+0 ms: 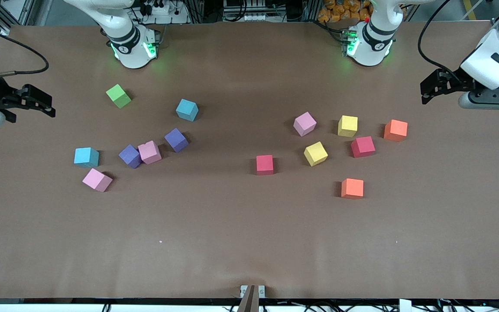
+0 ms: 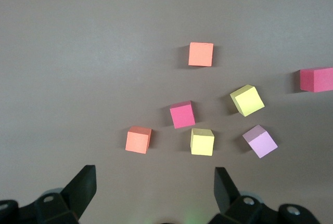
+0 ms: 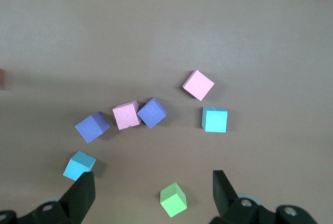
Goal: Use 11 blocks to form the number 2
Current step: 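Reach the left gripper down toward the orange cube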
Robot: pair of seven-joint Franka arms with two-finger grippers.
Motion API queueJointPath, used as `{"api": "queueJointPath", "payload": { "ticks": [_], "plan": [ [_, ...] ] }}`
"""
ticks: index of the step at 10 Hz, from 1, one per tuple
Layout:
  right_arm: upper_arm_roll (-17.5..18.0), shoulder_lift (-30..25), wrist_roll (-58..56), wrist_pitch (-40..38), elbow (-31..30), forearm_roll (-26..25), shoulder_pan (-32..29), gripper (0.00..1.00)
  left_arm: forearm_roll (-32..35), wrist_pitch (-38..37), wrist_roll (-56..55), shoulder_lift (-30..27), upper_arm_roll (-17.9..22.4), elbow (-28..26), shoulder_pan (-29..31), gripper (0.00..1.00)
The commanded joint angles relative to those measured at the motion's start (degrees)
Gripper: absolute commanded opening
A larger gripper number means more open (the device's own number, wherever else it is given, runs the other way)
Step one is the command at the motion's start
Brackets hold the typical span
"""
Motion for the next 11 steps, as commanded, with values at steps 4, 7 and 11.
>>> {"api": "queueJointPath", "payload": {
  "ticks": [4, 7, 11],
  "plan": [
    [1.0, -0.89, -0.09, -0.15, -0.79, 0.56, 0.06, 1.0, 0.39, 0.06, 0.45, 0.03, -0.4, 0.18, -0.4, 1.0],
    [0.91, -0.81, -0.35, -0.15, -0.87, 0.65, 0.15, 1.0, 0.83, 0.06, 0.63, 3.64, -0.66, 3.36, -0.58, 1.0],
    [0.91, -0.72, -0.44, -1.02, -0.87, 0.65, 0.33, 1.0, -0.92, 1.63, -5.16, 11.36, -0.92, 3.01, -1.46, 1.0]
  ]
}}
